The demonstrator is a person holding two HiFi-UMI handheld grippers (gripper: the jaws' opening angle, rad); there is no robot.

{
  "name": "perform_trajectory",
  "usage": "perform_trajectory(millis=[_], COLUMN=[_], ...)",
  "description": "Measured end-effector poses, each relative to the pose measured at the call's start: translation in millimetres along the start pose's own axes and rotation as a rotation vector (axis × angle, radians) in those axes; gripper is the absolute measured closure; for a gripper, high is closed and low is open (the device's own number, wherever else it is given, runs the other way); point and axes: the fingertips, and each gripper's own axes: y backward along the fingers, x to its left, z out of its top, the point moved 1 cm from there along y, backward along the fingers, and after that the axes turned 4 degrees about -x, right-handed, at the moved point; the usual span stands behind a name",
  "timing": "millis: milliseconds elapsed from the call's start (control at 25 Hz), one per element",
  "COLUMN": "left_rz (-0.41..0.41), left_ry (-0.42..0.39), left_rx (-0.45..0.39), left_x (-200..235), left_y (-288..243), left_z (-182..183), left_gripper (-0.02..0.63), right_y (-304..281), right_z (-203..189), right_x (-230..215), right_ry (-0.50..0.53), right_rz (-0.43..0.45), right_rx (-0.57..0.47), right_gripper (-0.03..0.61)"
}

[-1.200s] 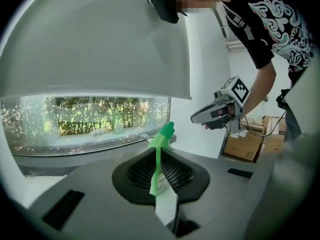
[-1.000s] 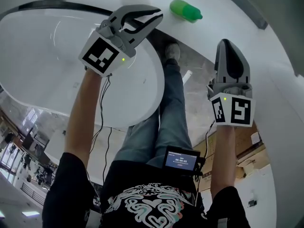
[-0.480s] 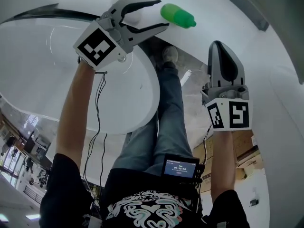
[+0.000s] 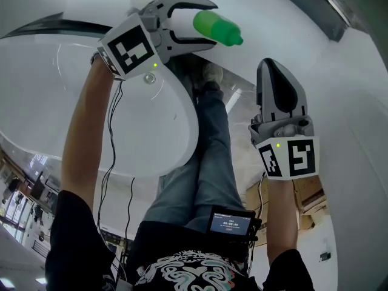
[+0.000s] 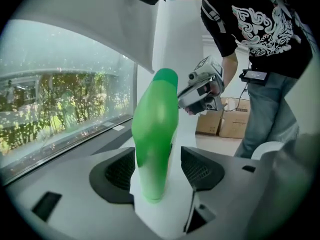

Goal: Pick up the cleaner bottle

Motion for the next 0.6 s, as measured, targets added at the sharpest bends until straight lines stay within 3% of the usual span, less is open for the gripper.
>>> perform_trajectory(millis=[360, 520, 600], left_rz=[-0.085, -0.074, -0.049], left_ry=[-0.013, -0.028, -0.018], left_rx=[-0.029, -0.018, -0.033], left_x=[-2.7, -1.8, -3.9], left_y=[-32.1, -43.7, -45.6], left_z=[3.3, -1.0, -2.4], left_gripper=[0.339, 0.341, 0.389], right_y=[0.5, 0.0, 0.2], right_z=[-9.4, -10.5, -11.2], right_x=[-17.5, -30.5, -34.5], right_ry=[-0.001, -0.011, -0.014], right_rz=[-0.033, -0.057, -0.062], right_rx=[0.026, 0.026, 0.030], right_gripper=[0.551, 0.551, 0.551])
